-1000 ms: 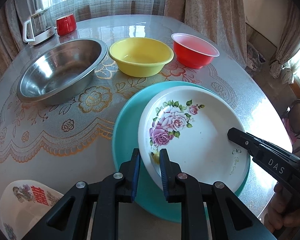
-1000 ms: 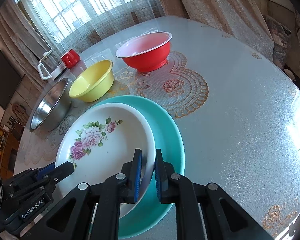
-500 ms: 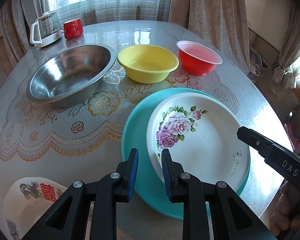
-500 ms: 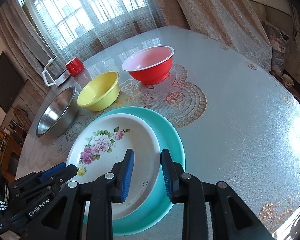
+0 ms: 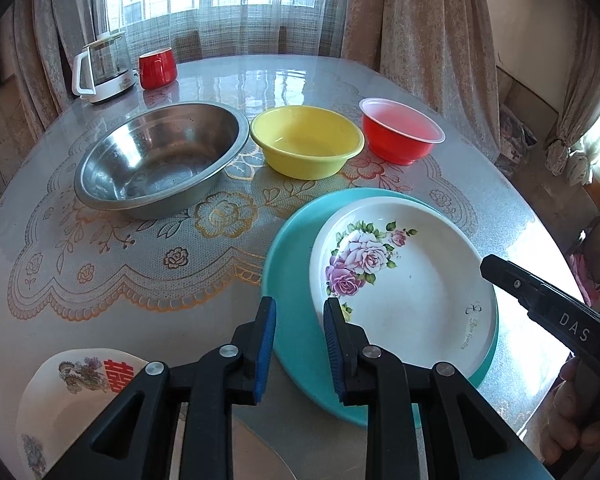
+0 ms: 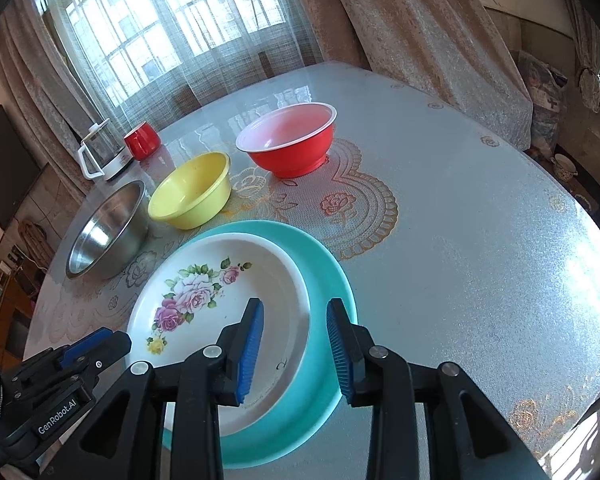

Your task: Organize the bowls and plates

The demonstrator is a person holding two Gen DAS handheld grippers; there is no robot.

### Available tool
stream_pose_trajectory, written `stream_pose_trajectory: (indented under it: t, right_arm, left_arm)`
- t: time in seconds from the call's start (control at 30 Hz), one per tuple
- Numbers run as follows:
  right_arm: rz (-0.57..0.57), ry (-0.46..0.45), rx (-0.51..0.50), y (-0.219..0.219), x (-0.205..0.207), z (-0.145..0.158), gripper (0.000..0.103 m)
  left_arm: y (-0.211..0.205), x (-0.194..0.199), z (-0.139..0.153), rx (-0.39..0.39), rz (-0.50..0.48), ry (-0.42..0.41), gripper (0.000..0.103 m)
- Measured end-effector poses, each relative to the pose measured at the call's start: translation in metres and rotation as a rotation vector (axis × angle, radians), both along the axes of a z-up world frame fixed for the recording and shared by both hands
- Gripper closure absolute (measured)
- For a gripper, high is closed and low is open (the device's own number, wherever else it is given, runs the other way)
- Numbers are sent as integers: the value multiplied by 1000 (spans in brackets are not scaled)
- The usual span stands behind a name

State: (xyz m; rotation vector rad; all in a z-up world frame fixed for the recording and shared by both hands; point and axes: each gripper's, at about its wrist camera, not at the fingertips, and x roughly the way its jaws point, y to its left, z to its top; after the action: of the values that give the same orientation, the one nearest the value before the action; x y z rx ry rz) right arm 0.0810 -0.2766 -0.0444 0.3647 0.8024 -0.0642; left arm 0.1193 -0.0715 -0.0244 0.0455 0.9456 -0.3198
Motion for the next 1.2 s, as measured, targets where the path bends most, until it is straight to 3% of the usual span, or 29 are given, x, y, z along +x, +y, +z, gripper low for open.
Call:
stream_pose_trajectory:
  t: [0.33, 0.73, 0.97, 1.2]
  right_arm:
    - [7, -46, -35, 7, -7, 13, 68]
    - [106, -90, -46, 35, -14, 25, 66]
    - [169, -105, 17, 45, -20, 23, 66]
    - [301, -133, 108, 65, -26, 24, 65]
  left_arm:
    - [17, -3, 5, -27, 25, -15, 78]
    - [32, -21, 18, -41, 27, -53, 78]
    - [43, -33, 20, -38, 31, -68, 78]
    - [63, -41, 18, -44, 51, -64, 78]
